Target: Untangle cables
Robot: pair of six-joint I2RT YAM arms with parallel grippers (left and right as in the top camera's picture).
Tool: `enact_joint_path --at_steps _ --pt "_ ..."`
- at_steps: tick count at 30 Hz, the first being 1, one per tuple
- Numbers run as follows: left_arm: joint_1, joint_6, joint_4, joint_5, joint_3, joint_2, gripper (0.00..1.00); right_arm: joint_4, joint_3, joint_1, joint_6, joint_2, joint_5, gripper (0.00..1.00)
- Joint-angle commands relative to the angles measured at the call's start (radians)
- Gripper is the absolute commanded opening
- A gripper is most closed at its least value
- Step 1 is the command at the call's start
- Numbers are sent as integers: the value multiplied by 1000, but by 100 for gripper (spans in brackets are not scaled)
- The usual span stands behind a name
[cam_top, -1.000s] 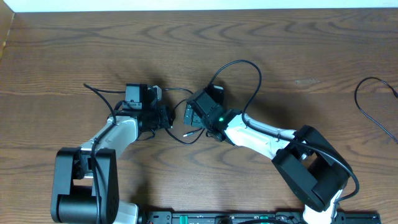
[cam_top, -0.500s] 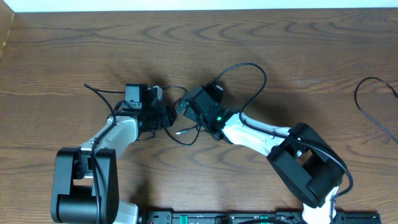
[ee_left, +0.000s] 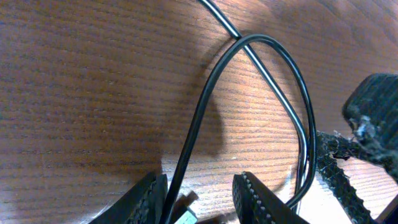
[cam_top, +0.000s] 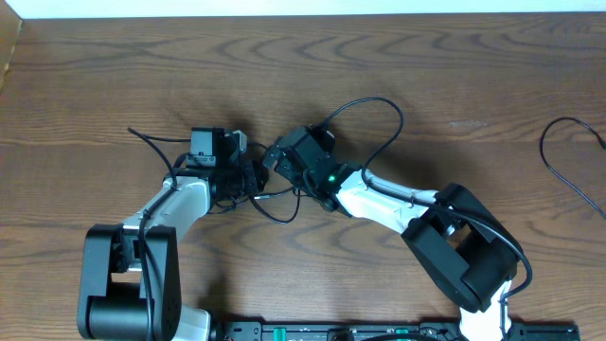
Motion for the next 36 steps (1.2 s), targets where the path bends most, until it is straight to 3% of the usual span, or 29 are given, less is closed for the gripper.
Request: enact_joint_path --at_steps 1,7,14,16,18,19,30,33,36 --pt "3 -5 1 17 -6 13 40 -56 -70 2 38 117 -59 99" --pt "3 -5 7 17 -6 11 40 -108 -70 2 37 117 -58 99" --pt "3 -5 8 17 -6 11 40 -183 -70 2 37 117 -39 87" --pt "3 -6 7 17 -6 11 40 -182 -70 2 38 117 -35 70" --pt "3 -5 7 17 -6 11 40 -183 -70 2 38 117 -36 39" --pt "3 -5 7 17 -6 11 40 -185 -70 2 38 117 -36 30" --pt "3 -6 7 17 -6 11 40 -231 -70 2 36 117 -36 28" --pt "3 -6 7 17 -6 11 40 -261 -70 2 26 117 -36 15" --pt "3 -6 7 17 -6 11 40 -292 -70 2 26 117 -36 12"
